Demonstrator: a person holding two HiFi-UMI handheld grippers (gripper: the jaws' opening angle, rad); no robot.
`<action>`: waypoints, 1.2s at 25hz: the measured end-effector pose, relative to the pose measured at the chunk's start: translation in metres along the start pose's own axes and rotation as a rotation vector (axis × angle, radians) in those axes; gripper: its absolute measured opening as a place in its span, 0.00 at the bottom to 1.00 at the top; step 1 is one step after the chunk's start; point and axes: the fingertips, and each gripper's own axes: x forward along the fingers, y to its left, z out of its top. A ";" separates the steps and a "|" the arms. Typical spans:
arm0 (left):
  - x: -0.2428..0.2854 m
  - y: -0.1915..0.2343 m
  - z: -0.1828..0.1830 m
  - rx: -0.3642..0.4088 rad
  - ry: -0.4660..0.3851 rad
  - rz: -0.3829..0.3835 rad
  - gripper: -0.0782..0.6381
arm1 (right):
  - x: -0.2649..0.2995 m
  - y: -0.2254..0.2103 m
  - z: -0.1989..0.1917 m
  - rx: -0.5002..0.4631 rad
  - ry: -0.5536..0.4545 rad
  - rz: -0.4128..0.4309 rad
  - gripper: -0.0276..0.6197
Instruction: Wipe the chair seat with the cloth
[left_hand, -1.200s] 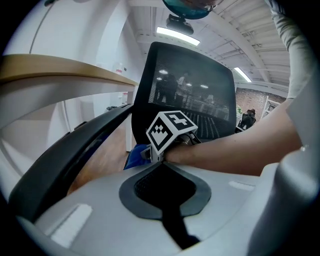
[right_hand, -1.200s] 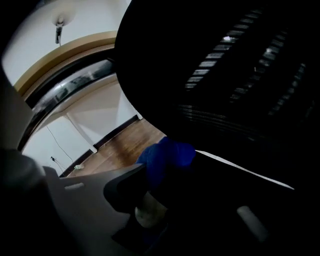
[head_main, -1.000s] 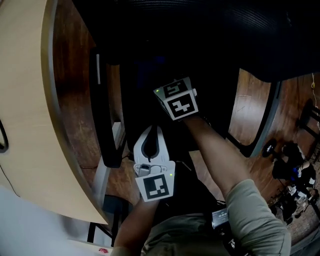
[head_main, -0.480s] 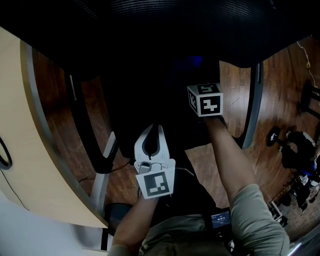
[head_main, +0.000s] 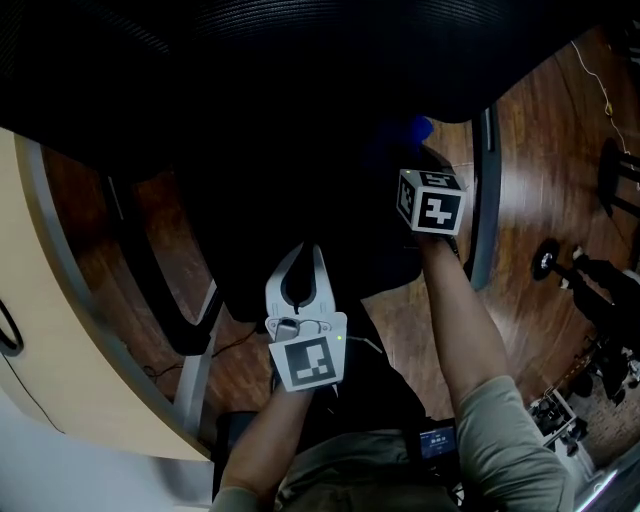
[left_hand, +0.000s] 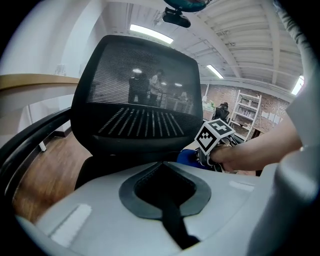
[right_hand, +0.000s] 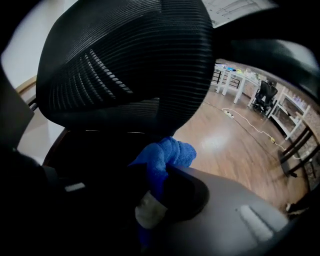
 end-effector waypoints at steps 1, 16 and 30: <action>0.001 -0.002 -0.001 0.003 0.000 -0.001 0.12 | 0.000 -0.003 -0.003 0.009 0.005 -0.002 0.18; -0.052 0.044 -0.011 -0.033 0.008 0.126 0.12 | -0.030 0.049 0.017 -0.018 -0.086 0.061 0.18; -0.158 0.113 -0.011 -0.112 -0.041 0.220 0.12 | -0.086 0.347 -0.009 -0.472 -0.088 0.523 0.18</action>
